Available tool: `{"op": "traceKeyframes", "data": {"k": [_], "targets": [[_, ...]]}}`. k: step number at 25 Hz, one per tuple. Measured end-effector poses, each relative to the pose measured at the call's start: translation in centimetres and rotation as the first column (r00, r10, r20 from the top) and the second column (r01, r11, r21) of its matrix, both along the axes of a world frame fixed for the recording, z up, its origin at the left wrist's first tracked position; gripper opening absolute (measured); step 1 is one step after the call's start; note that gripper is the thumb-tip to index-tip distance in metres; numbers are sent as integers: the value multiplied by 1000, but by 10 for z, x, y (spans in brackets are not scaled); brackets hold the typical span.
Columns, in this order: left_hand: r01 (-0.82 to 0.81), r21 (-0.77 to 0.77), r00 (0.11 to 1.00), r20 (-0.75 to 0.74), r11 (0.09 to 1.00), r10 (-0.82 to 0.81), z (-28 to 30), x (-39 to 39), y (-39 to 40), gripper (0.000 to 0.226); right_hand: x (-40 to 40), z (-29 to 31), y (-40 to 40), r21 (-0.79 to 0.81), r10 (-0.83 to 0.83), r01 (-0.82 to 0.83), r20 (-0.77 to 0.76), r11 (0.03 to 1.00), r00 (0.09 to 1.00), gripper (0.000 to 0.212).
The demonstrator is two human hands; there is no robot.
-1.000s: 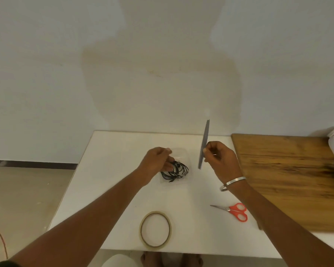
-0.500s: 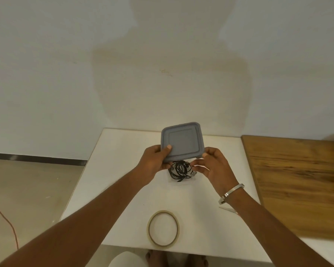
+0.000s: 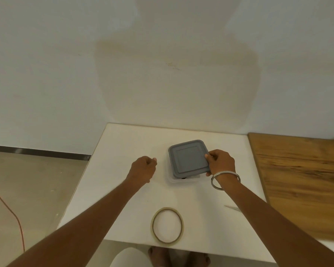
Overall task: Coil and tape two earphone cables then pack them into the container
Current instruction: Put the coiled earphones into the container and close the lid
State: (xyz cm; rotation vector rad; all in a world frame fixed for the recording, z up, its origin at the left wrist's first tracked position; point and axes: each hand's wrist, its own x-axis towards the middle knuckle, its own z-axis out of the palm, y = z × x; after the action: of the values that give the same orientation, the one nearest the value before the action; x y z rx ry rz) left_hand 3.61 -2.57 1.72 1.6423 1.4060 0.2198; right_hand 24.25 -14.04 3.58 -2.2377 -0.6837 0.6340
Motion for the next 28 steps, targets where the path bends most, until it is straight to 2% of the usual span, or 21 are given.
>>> {"op": "traceKeyframes", "data": {"k": [4, 7, 11, 14, 19, 23, 28], "targets": [[-17, -84, 1000, 8, 996, 18, -8, -10, 0, 23, -7, -9, 4, 17, -30, 29, 45, 999, 999, 23], [-18, -121, 999, 29, 992, 22, -14, -10, -1, 22, -12, -17, 2, -54, -6, 17, 211, 998, 977, 24], [21, -187, 990, 143, 982, 6, -14, -5, -5, 23, -15, -24, 1, -71, -1, 16, 206, 997, 979, 23], [87, -219, 967, 252, 972, -30, -13, 1, -8, 28, -18, -29, 1, -23, -7, 12, 216, 1000, 976, 20], [118, -194, 961, 268, 974, -63, -13, 6, -11, 34, -20, -32, 4, 68, -34, 16, 263, 998, 964, 18], [127, -162, 968, 237, 978, -87, -15, 8, -12, 30, -18, -32, 10, 8, -31, 30, 230, 1000, 973, 23], [85, -166, 973, 227, 982, -46, -16, 9, -8, 27, -5, -33, 7, -78, 55, -51, 61, 996, 997, 33]]}}
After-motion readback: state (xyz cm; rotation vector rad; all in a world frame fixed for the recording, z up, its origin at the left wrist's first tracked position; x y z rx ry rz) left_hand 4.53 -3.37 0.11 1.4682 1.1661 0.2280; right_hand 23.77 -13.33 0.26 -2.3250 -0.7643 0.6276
